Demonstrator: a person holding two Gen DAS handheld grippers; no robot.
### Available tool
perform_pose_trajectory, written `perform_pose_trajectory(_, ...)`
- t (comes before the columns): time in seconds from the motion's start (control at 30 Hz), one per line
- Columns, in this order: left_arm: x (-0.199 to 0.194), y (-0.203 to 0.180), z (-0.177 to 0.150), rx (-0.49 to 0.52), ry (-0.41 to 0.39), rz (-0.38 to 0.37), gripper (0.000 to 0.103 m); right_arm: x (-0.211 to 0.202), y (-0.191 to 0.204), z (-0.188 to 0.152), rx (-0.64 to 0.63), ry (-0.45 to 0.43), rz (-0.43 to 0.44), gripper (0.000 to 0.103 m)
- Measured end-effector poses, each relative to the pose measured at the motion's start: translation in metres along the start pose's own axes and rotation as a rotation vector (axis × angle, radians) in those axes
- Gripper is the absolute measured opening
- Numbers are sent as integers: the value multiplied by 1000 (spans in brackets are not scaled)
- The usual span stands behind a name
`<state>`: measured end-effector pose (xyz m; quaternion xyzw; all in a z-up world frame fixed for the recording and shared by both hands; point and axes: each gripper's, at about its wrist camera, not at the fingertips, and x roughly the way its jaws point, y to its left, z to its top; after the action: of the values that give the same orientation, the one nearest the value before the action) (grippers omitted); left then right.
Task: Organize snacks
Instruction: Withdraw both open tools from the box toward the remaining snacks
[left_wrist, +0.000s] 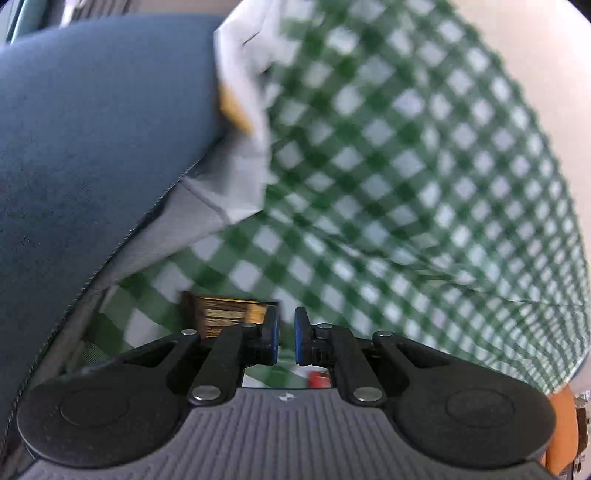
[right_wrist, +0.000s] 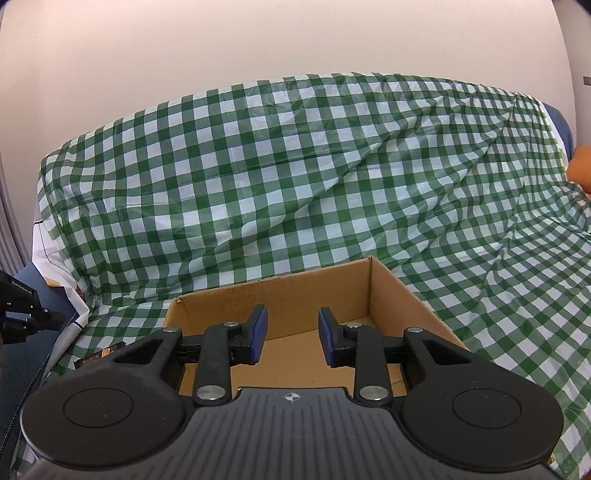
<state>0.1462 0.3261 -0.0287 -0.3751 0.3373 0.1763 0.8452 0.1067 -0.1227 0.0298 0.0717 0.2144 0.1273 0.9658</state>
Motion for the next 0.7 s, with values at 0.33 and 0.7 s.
perform_pose_trajectory(0.33, 68, -14, -12, 514, 28, 197, 75, 12, 8, 0, -11, 46, 31, 33)
perform_pose_trajectory(0.7, 97, -27, -35, 713, 79, 252, 66, 23, 23, -3, -57, 93, 42, 34)
